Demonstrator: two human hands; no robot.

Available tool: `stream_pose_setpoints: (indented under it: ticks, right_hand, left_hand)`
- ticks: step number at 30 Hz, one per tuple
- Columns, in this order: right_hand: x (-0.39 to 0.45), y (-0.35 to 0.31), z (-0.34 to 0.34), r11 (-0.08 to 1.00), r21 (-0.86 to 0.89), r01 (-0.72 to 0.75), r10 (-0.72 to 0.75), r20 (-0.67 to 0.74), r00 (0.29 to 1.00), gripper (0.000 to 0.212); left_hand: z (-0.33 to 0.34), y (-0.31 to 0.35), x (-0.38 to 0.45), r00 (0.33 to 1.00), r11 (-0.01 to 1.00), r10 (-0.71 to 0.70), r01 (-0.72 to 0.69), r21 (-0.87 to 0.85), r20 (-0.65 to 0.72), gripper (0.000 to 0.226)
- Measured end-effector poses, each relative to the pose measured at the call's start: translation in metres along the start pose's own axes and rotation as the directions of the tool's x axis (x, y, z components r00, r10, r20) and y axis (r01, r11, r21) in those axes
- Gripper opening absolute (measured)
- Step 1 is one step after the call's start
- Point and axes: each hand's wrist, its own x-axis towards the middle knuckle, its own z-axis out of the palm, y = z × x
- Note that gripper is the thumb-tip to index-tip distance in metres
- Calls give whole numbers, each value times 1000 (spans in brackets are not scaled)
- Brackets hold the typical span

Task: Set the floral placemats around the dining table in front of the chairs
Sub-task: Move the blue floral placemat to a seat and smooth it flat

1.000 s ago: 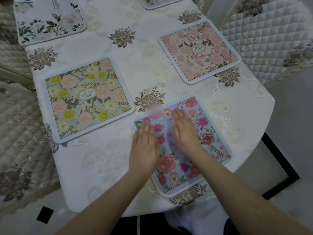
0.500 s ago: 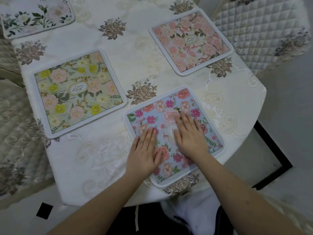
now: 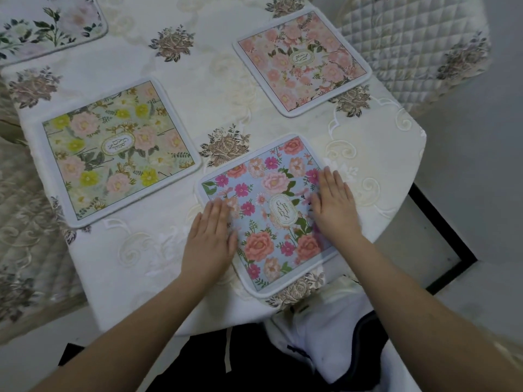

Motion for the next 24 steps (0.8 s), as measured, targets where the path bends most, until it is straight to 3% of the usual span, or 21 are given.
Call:
stream_pose_setpoints:
  ticks: [5,8,10,15,24]
  right_hand:
    - [-42,-48,12,984,94,154,-159,41,986,54]
    - [-57,-49,28,976,131,173,-181,59,982,57]
    - [-67,-44,38,982,52,181,-184,62,981,55]
    - [-77,-32,41,984,-87,155,-152,40,988,55]
    - [-53,20,19,996,-89,-6,7,10,1000,64]
  left_hand:
    - [7,67,-23,990,982,140,-139,-132,3,56]
    - [22,86,-38,982,978,182,-175,-110,55,59]
    - [30,82,-44,975,975,219,-216,-58,46,60]
    - [36,62,-45,953,952,301,-303,37,42,69]
    - [24,15,-18,933,939,322,-336,71,162,85]
